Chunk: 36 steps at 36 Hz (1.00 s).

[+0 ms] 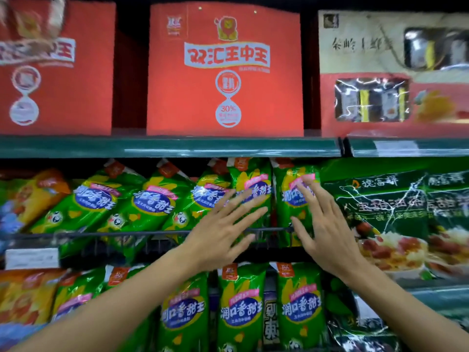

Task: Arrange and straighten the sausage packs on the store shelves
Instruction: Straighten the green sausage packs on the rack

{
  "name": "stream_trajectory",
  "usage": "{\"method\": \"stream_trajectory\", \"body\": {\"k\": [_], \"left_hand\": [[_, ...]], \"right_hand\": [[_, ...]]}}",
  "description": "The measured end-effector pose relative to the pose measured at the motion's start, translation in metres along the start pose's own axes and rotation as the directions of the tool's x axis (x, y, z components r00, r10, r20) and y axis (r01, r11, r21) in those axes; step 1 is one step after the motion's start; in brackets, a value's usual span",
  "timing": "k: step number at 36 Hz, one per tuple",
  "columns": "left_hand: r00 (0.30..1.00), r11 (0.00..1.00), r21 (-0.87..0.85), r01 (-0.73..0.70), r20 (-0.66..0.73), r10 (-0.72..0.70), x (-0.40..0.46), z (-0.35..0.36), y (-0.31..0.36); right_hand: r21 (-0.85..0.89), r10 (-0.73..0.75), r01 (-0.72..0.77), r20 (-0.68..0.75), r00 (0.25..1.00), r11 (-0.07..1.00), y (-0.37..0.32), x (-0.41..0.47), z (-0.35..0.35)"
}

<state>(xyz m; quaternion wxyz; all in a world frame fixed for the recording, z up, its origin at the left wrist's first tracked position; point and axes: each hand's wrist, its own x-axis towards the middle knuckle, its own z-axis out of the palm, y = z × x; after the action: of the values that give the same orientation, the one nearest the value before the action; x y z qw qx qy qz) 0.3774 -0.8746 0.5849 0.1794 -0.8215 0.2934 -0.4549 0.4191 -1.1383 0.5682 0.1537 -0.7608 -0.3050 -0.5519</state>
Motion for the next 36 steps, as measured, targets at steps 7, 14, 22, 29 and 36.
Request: {"method": "stream_trajectory", "body": {"k": [7,14,22,29,36], "left_hand": [[0.994,0.988,-0.125,0.094,-0.047,-0.101,-0.046,-0.01,-0.056],[0.975,0.946,-0.273,0.176,-0.082,-0.205,-0.066,-0.01,-0.097],[0.984,0.973,-0.201,0.115,-0.112,-0.139,-0.075,-0.006,-0.11],[0.987,0.978,-0.141,0.151,-0.042,-0.158,-0.072,-0.016,-0.106],[0.98,0.977,-0.074,0.198,0.024,-0.197,-0.072,-0.017,-0.101]], "right_hand": [[0.083,-0.12,0.111,0.11,0.987,0.99,-0.055,0.017,0.009],[0.291,0.028,-0.062,0.12,0.992,0.955,-0.119,0.024,0.026],[0.239,0.308,-0.363,0.235,0.922,0.901,-0.173,0.042,0.037],[0.024,0.416,-0.454,0.36,0.835,0.891,-0.189,0.066,0.034],[-0.139,0.447,-0.431,0.423,0.788,0.892,-0.196,0.09,0.033]]}}
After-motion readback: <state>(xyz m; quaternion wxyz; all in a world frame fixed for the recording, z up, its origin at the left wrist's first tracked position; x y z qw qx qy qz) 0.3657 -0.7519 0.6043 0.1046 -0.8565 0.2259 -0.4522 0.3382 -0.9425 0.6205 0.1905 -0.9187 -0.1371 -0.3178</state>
